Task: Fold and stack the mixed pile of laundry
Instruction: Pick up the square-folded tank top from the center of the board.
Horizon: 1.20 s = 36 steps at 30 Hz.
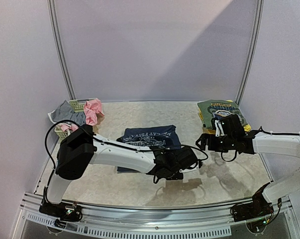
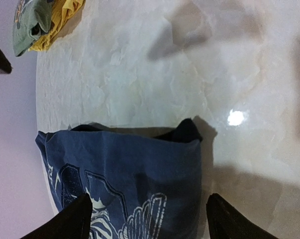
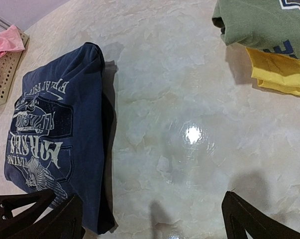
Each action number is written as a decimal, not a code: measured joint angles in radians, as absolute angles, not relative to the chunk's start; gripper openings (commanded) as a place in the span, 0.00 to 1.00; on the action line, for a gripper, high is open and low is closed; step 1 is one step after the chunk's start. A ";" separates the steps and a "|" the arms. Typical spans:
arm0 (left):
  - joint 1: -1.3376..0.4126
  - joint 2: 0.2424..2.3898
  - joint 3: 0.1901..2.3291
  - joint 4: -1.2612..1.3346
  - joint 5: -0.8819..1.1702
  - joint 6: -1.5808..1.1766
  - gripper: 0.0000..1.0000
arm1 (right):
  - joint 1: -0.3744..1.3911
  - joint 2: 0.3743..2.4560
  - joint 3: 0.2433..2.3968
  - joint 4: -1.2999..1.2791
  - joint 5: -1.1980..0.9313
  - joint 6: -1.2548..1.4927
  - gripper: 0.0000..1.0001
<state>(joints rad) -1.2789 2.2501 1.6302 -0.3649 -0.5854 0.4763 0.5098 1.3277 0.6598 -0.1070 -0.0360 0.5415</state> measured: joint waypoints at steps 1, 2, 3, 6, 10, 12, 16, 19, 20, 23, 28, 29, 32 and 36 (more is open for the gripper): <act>-1.279 2.257 1.641 -0.363 -0.578 0.482 0.80 | 0.509 1.328 0.659 -0.107 -0.036 0.542 0.99; -1.279 2.265 1.650 -0.360 -0.572 0.487 0.79 | 0.508 1.328 0.659 -0.107 -0.036 0.542 0.99; -1.279 2.277 1.663 -0.358 -0.567 0.490 0.78 | 0.508 1.327 0.659 -0.107 -0.036 0.542 0.99; -1.279 2.306 1.687 -0.348 -0.563 0.501 0.73 | 0.508 1.324 0.659 -0.107 -0.036 0.542 0.99; -1.274 2.329 1.704 -0.329 -0.564 0.515 0.47 | 0.507 1.306 0.653 -0.108 -0.036 0.542 0.99; -1.270 2.337 1.705 -0.321 -0.567 0.508 0.33 | 0.507 1.301 0.653 -0.109 -0.035 0.542 0.99; -1.264 2.349 1.692 -0.303 -0.569 0.518 0.00 | 0.507 1.301 0.653 -0.111 -0.035 0.544 0.99; -1.261 2.343 1.647 -0.262 -0.571 0.517 0.00 | 0.505 1.300 0.653 -0.113 -0.035 0.546 0.99; -1.260 2.332 1.624 -0.240 -0.567 0.514 0.00 | 0.503 1.297 0.653 -0.117 -0.034 0.549 0.99; -1.258 2.282 1.534 -0.181 -0.550 0.501 0.00 | 0.503 1.280 0.653 -0.126 -0.030 0.562 0.99; -1.258 2.177 1.364 -0.091 -0.512 0.466 0.00 | 0.503 1.259 0.657 -0.150 -0.045 0.587 0.99; -1.258 2.162 1.341 -0.076 -0.505 0.459 0.00 | 0.503 1.261 0.660 -0.159 -0.056 0.593 0.99; -1.255 2.109 1.267 -0.012 -0.480 0.433 0.00 | 0.503 1.268 0.670 -0.167 -0.108 0.614 0.99; -1.246 2.062 1.211 0.054 -0.455 0.403 0.00 | 0.503 1.295 0.680 -0.150 -0.215 0.657 0.99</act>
